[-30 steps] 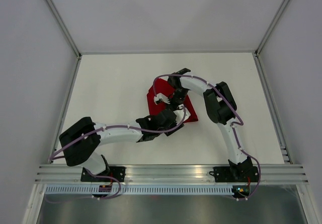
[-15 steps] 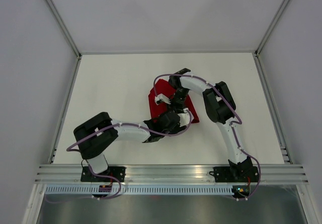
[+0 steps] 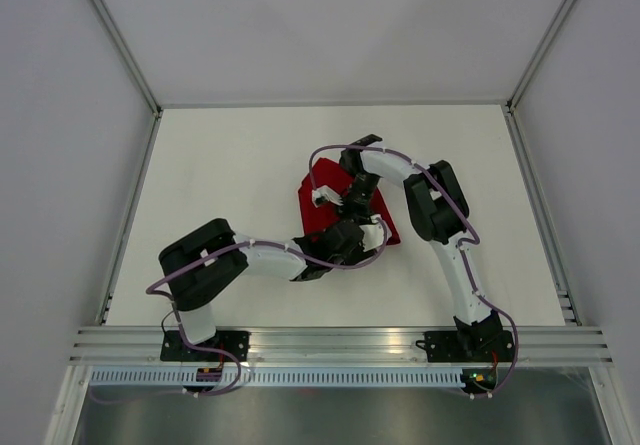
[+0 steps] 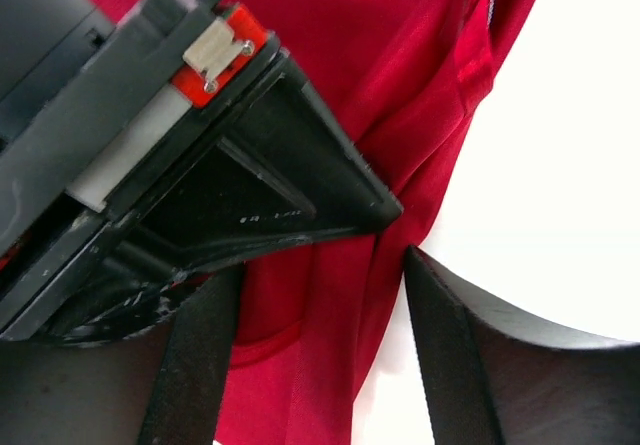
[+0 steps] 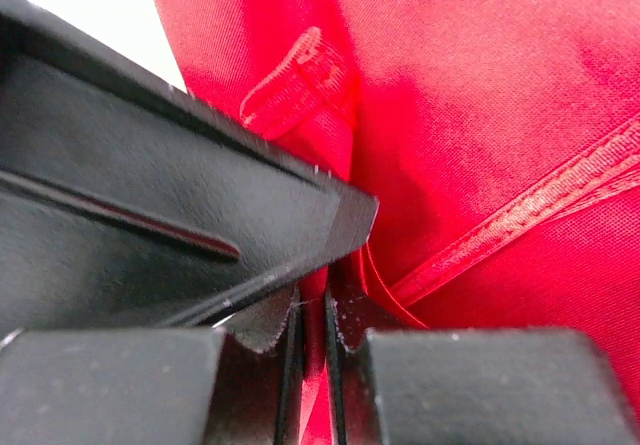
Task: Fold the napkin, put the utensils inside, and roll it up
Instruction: Roll the napkin at the center of the board.
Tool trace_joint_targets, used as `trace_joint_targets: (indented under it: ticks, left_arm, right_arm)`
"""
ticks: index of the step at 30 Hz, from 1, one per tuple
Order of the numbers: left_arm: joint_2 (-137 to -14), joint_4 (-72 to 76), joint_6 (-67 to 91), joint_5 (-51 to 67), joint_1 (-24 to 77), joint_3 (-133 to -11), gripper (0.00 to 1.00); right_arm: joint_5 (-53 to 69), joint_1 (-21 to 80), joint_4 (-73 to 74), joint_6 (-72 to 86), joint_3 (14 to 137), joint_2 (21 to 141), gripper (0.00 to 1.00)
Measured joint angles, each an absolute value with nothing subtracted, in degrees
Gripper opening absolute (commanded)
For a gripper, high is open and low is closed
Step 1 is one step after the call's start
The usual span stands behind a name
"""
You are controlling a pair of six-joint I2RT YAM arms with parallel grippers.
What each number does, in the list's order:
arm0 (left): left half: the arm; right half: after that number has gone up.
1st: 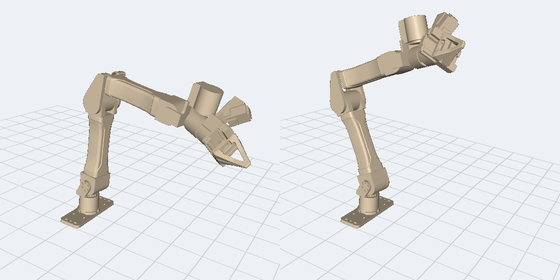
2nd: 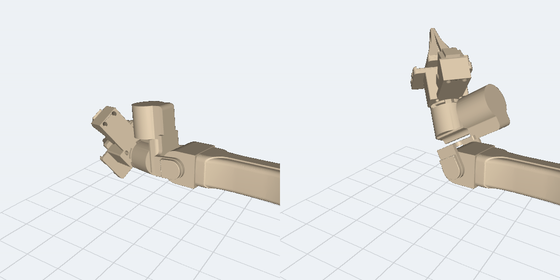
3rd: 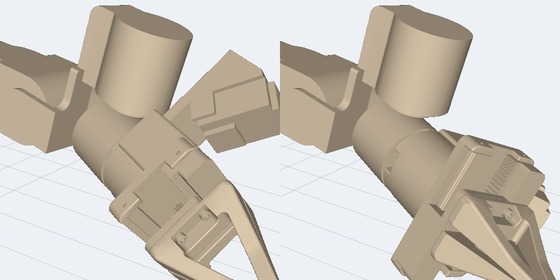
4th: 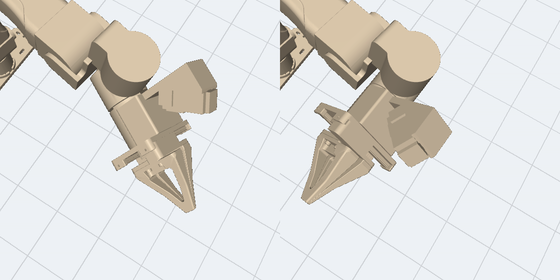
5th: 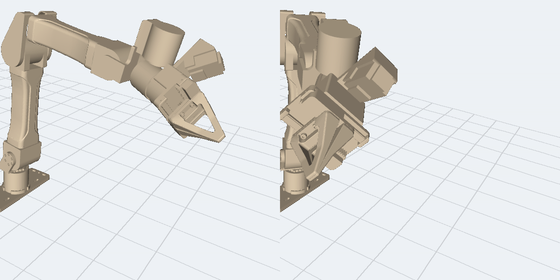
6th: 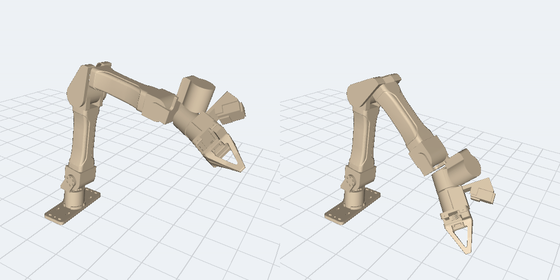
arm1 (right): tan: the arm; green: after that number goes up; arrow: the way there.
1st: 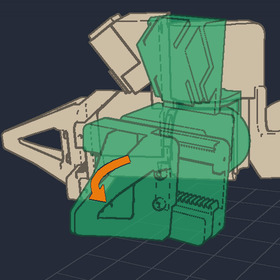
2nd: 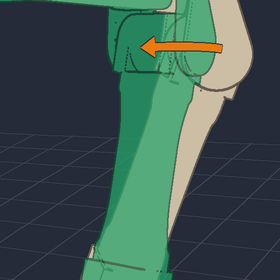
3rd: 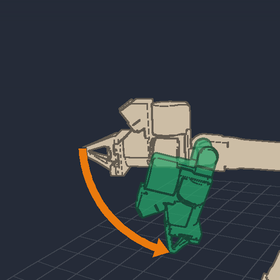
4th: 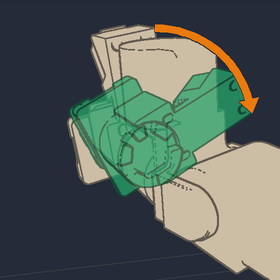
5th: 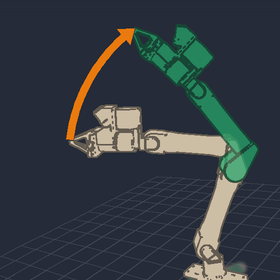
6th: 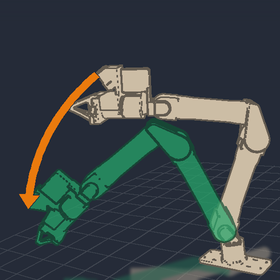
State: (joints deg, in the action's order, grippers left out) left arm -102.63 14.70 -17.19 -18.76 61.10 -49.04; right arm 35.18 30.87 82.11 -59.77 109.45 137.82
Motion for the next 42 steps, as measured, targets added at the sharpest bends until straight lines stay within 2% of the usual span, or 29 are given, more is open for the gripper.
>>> trace_joint_targets:
  ticks: [7,8,10,11,15,18,21,22,25,30,42]
  left_arm:
    - [-104.77,14.90,-16.36,-15.03,60.77,-50.81,0.46]
    - [-105.06,14.83,-16.25,-14.52,60.73,-51.11,0.40]
    - [-105.69,14.76,-15.90,-13.34,60.64,-51.72,0.35]
    - [-106.00,14.76,-15.86,-12.86,60.53,-52.01,0.28]
    - [-106.76,14.44,-15.53,-10.55,60.07,-53.06,0.17]
    - [-107.07,13.37,-15.33,-8.56,59.31,-54.02,0.10]
    - [-107.39,12.08,-14.76,-5.41,58.19,-55.11,0.06]
    - [-107.55,11.86,-14.52,-4.23,57.82,-55.42,0.02]
    - [-107.96,11.00,-13.78,-1.17,56.77,-56.31,0.02]
    - [-109.19,10.33,-13.02,2.87,55.16,-58.17,0.02]
    - [-111.07,8.36,-11.20,12.60,51.22,-61.21,0.02]
  right_arm:
    - [34.20,30.39,82.78,-59.86,109.56,137.86,0.15]
    - [33.91,30.30,82.89,-59.88,109.60,137.86,0.15]
    - [33.47,30.11,83.20,-60.01,109.65,137.86,0.16]
    - [33.15,29.98,83.33,-60.07,109.67,137.86,0.16]
    - [32.45,29.50,83.79,-60.27,109.67,137.86,0.18]
    - [32.42,29.17,83.94,-60.27,109.67,137.86,0.22]
    - [32.60,28.60,84.20,-60.14,109.62,137.71,0.32]
    - [32.62,28.40,84.23,-60.01,109.54,137.56,0.39]
    - [32.77,27.59,83.94,-59.70,108.99,136.57,0.49]
    - [33.45,25.78,81.84,-58.85,107.70,134.72,0.56]
    - [35.73,22.15,70.15,-53.65,104.57,129.62,0.62]
